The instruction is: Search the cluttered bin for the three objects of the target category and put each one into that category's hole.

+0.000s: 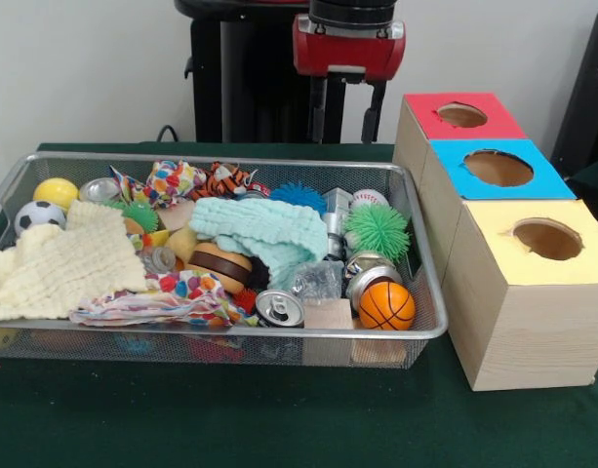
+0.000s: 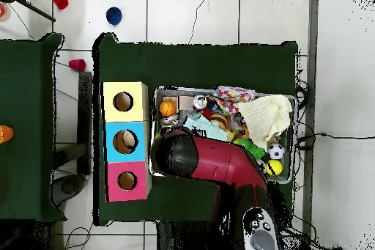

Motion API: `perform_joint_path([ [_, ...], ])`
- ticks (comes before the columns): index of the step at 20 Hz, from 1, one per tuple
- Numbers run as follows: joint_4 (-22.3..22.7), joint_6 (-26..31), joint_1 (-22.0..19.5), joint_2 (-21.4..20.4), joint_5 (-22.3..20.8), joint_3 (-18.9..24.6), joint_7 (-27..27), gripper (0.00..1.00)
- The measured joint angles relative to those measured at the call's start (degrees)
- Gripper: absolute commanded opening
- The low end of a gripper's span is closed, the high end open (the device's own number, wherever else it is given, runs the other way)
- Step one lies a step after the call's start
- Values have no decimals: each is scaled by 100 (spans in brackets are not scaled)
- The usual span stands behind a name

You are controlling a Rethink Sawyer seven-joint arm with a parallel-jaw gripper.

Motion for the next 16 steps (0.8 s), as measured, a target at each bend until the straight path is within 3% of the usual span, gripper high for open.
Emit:
perform_joint_path([
  [8,-447,8,-65,212,-1,3,0,100],
  [16,-528,8,-333,322,-1,9,0,100],
])
